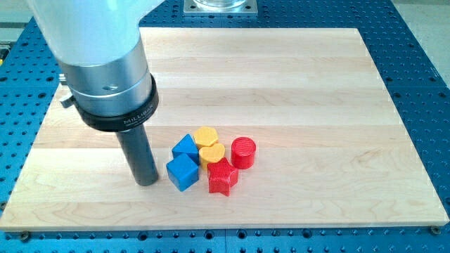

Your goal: Push the red circle into the group of blocks

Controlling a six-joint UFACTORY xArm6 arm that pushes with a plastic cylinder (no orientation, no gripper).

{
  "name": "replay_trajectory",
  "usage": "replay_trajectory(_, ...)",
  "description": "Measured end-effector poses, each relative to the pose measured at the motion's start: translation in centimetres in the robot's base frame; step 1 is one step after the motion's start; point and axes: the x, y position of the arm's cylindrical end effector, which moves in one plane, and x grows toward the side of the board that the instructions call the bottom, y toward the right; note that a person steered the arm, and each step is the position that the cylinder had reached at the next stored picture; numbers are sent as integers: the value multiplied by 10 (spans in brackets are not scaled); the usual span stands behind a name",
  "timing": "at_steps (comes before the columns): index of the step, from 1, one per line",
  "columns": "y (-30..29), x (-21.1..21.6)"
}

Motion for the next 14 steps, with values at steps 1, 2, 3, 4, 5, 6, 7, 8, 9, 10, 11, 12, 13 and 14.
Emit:
replay_trajectory(1,14,0)
replay_trajectory(2,24,3)
replay_trajectory(3,11,3)
replay_trajectory(4,-43,-27)
replay_trajectory(5,-62,-94)
replay_trajectory(6,10,-108)
replay_trajectory(7,74,-113)
replay_trajectory(8,100,-99)
replay_trajectory(9,153,-87)
replay_trajectory(10,191,-83)
replay_trajectory(11,186,-48)
replay_trajectory(12,186,-44)
replay_trajectory(13,183,-69)
replay_trajectory(14,166,-51)
